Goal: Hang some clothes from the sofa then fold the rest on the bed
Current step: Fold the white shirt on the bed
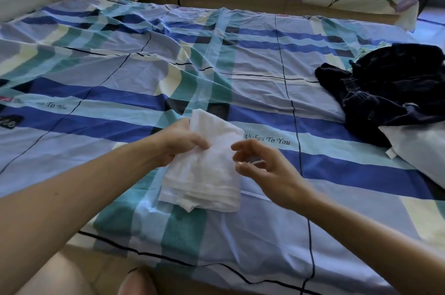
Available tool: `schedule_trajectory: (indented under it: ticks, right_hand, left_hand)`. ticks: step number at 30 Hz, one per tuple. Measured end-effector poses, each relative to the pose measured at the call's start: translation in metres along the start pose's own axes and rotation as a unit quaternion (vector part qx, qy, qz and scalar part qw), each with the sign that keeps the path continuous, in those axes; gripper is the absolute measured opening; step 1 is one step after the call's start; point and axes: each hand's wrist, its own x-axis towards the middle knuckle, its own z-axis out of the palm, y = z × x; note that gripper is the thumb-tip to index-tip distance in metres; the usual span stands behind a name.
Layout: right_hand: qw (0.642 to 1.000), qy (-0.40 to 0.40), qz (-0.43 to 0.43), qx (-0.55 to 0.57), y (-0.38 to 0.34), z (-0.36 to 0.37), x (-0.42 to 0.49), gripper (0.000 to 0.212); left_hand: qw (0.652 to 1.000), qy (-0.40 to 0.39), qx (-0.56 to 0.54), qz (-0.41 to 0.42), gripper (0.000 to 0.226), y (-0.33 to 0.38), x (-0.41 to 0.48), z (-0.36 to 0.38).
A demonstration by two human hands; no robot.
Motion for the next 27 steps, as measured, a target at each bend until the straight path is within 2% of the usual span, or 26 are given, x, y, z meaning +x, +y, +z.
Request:
schedule_trajectory:
  ticks: [2,4,5,6,7,8,9,10,12,13,14,16,18,20,21,24,27]
  right_hand:
    - [0.984,-0.014,-0.089,-0.157,0.011,0.003,0.0,0.045]
    - [0.945,-0.113,-0.127,-0.281,0.02,0.01,0.0,0.057]
    - [0.923,-0.161,-0.111,-0.332,0.027,0.016,-0.002,0.059]
    - [0.901,-0.197,-0.083,-0.377,0.033,0.022,-0.004,0.061]
    - [0.884,-0.214,-0.063,-0.41,0.039,0.028,-0.006,0.062]
    - [0.874,-0.219,-0.053,-0.431,0.042,0.032,-0.007,0.065]
    - [0.868,-0.226,-0.046,-0.44,0.042,0.034,-0.008,0.068]
    - [0.867,-0.236,-0.036,-0.436,0.04,0.034,-0.007,0.072]
    - [0.883,-0.26,-0.012,-0.39,0.033,0.025,-0.002,0.083]
    - [0.901,-0.258,-0.003,-0.348,0.028,0.02,0.001,0.083]
    - [0.926,-0.231,0.001,-0.298,0.026,0.016,0.003,0.074]
    - [0.969,-0.111,0.001,-0.221,0.026,0.01,0.004,0.044]
    - [0.984,-0.026,0.04,-0.17,0.03,0.006,0.007,0.025]
    - [0.991,-0.022,0.095,-0.09,0.03,0.003,0.01,0.033]
    - [0.992,-0.032,0.117,-0.035,0.028,0.002,0.012,0.038]
    - [0.982,-0.065,0.15,0.099,0.018,0.007,0.019,0.042]
    - [0.974,-0.091,0.162,0.129,0.012,0.016,0.023,0.048]
  left_hand:
    - [0.996,0.022,0.081,0.018,0.047,-0.014,0.006,-0.008]
    - [0.971,0.063,0.228,0.019,0.073,-0.023,0.007,-0.01]
    - [0.943,0.102,0.316,0.033,0.084,-0.026,0.006,-0.008]
    - [0.897,0.157,0.403,0.089,0.093,-0.029,0.005,-0.005]
    - [0.841,0.202,0.466,0.187,0.096,-0.03,0.003,-0.002]
    - [0.787,0.207,0.501,0.294,0.091,-0.029,0.001,0.001]
    - [0.751,0.167,0.517,0.376,0.083,-0.031,-0.001,0.004]
    - [0.744,0.089,0.527,0.402,0.078,-0.037,0.002,0.006]
    - [0.761,-0.071,0.557,0.324,0.088,-0.048,0.005,0.011]
    - [0.761,-0.117,0.572,0.283,0.095,-0.053,0.006,0.012]
    - [0.755,-0.129,0.583,0.269,0.099,-0.054,0.007,0.012]
    - [0.748,-0.11,0.602,0.255,0.104,-0.051,0.005,0.011]
    - [0.769,-0.037,0.605,0.204,0.112,-0.043,-0.004,0.01]
    - [0.813,0.051,0.567,0.124,0.11,-0.037,-0.018,0.011]
    - [0.836,0.071,0.538,0.084,0.109,-0.035,-0.024,0.009]
    - [0.9,0.045,0.433,0.003,0.116,-0.034,-0.029,-0.005]
    - [0.951,0.029,0.307,-0.027,0.103,-0.033,-0.031,-0.017]
